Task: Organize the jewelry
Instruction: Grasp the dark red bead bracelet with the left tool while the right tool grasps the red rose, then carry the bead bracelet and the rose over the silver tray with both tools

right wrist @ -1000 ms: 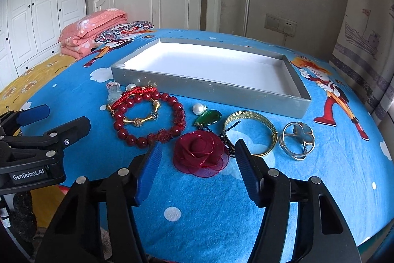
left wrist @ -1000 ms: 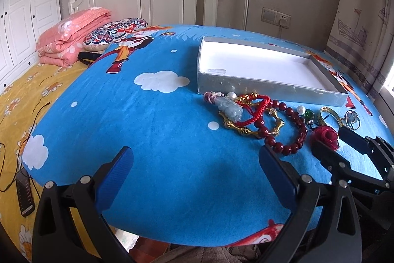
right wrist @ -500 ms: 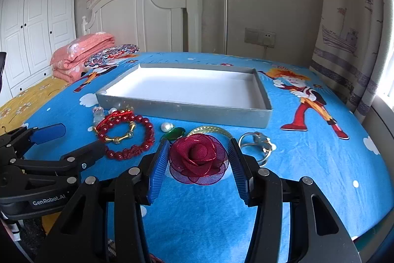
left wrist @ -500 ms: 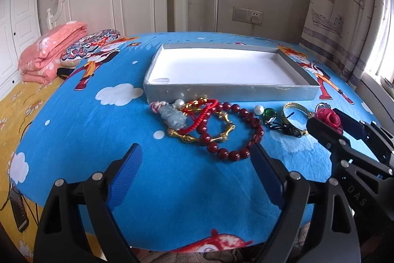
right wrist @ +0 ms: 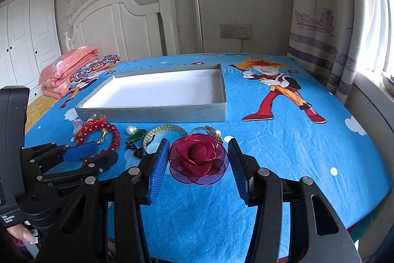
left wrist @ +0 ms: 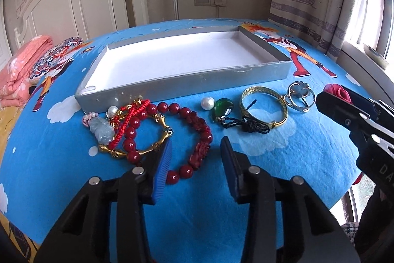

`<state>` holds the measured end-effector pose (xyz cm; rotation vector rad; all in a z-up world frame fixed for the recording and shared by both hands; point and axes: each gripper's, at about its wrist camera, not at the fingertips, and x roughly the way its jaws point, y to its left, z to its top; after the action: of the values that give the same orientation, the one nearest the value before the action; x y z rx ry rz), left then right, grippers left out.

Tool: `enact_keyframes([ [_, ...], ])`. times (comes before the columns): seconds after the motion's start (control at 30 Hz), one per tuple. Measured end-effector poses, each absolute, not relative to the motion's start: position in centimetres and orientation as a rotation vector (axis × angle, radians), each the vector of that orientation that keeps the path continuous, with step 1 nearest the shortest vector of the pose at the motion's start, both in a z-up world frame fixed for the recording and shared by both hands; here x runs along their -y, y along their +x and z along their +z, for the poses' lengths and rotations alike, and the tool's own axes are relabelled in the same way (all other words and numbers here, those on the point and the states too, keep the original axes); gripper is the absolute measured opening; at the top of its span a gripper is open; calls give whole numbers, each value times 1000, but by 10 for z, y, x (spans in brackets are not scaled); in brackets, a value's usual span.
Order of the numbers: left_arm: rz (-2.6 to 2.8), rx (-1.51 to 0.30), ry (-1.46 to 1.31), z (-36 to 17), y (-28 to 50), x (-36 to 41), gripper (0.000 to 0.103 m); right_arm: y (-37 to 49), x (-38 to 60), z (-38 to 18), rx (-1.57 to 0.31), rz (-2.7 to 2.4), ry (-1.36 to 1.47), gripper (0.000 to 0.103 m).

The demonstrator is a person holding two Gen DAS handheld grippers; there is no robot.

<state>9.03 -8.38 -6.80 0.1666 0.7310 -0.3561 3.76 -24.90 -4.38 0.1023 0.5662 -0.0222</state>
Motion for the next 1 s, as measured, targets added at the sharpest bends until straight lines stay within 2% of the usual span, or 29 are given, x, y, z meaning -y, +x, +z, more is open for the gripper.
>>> enact_keyframes([
  [0.03,-352,-731,169,-68,90,83,32,38,250,-45,-567,-21,106,48],
  [0.07,-354,-731,168,-68,88,82,20,38,251,-46,-570,-20,110,48],
  [0.1,-353,-734,169,-68,86,80,17,38,251,-47,-575,-18,115,48],
  [0.43,-340,-724,211,-68,81,85,17,40,244,-52,-603,7,108,48],
  [0.53,-346,-717,232,-68,79,89,11,41,241,-55,-617,11,99,48],
  [1.0,-313,-666,230,-53,73,82,10,44,221,-53,-637,-36,-8,48],
])
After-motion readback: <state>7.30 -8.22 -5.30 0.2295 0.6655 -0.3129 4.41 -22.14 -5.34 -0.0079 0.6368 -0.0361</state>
